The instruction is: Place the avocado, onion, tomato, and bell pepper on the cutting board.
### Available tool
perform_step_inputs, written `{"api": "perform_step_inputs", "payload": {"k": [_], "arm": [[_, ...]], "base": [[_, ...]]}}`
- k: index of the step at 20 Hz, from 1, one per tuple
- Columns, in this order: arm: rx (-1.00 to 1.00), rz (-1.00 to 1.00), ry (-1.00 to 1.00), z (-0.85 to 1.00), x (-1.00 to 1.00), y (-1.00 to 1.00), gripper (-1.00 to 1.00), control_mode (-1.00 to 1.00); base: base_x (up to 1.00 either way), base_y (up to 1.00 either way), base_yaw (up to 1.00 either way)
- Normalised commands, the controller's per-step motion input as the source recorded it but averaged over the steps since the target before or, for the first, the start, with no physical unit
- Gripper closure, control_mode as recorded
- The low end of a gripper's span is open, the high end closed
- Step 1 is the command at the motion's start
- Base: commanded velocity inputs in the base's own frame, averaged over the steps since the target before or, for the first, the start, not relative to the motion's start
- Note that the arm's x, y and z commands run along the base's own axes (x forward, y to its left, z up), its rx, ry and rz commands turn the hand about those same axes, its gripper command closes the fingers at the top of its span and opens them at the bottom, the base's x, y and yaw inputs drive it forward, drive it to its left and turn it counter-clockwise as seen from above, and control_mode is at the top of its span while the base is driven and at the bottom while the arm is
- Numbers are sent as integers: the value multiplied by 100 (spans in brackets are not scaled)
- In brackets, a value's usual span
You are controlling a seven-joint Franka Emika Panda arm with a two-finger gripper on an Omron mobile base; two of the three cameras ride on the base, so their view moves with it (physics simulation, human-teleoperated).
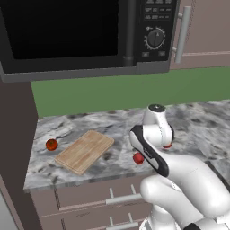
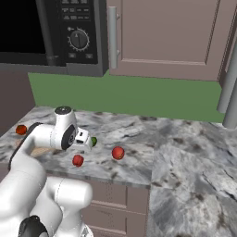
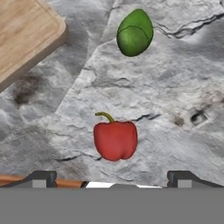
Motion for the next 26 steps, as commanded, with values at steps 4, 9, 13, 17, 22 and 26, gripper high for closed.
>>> {"api": "perform_step_inputs", "payload": {"k": [4,9,13,17,22,26], "arm": [[0,0,2,-20,3,0,-100,-100],[0,0,5,-25,0,0,-100,-100],[0,0,6,-23,4,0,-100,-100],[0,0,5,-19,12,0,-100,-100],[0,0,5,-18,16,0,-100,-100],[0,0,6,-21,17,0,-100,-100]], "base": [[0,0,0],[0,0,0],[0,0,0],[0,0,0],[0,0,0],[0,0,0]]}}
